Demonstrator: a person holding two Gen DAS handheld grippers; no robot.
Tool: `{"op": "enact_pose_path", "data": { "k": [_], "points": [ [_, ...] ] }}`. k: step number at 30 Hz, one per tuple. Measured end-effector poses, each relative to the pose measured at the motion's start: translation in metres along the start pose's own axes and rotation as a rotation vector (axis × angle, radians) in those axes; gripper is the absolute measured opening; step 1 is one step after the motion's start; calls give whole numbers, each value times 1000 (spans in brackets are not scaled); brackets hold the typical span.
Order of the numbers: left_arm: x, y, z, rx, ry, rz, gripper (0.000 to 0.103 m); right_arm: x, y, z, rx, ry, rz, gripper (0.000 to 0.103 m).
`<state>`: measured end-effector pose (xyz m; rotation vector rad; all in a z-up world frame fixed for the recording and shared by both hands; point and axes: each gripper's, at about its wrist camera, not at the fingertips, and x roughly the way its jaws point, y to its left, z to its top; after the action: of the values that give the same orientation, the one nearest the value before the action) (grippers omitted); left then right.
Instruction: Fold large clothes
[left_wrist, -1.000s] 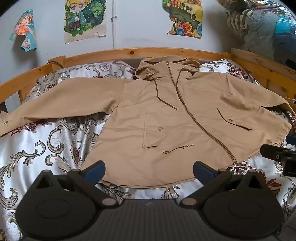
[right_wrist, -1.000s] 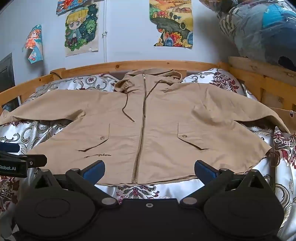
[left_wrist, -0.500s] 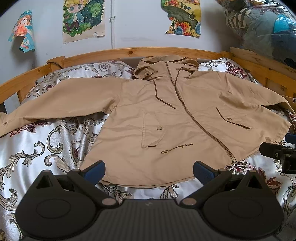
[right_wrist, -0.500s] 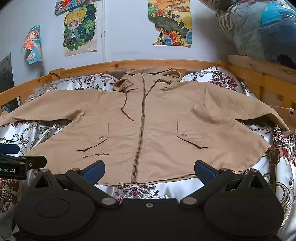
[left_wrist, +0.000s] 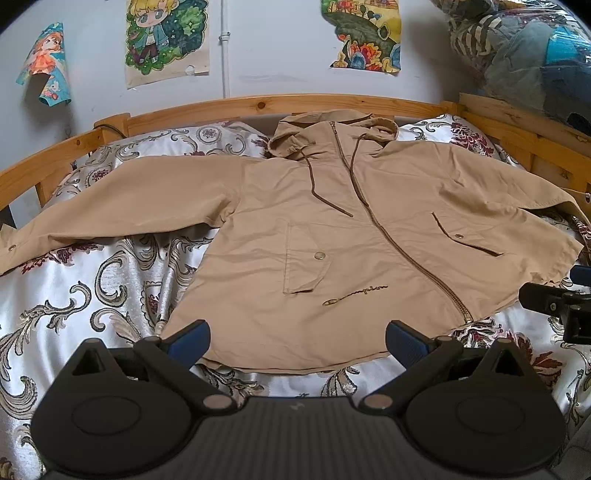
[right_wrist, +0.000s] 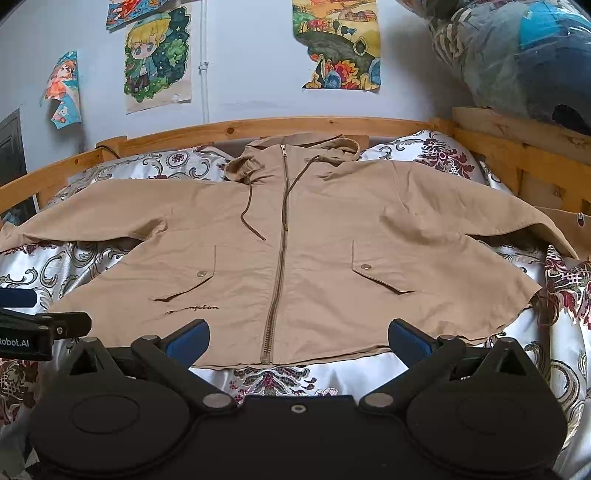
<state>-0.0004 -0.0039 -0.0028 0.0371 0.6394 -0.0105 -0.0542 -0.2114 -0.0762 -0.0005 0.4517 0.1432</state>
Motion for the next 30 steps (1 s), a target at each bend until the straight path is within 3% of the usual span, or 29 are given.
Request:
{"op": "enact_pose_path", "data": {
  "k": [30],
  "points": [
    [1, 2, -1, 2, 7, 7, 102, 4, 5, 3, 5, 8, -2, 102]
  ]
}}
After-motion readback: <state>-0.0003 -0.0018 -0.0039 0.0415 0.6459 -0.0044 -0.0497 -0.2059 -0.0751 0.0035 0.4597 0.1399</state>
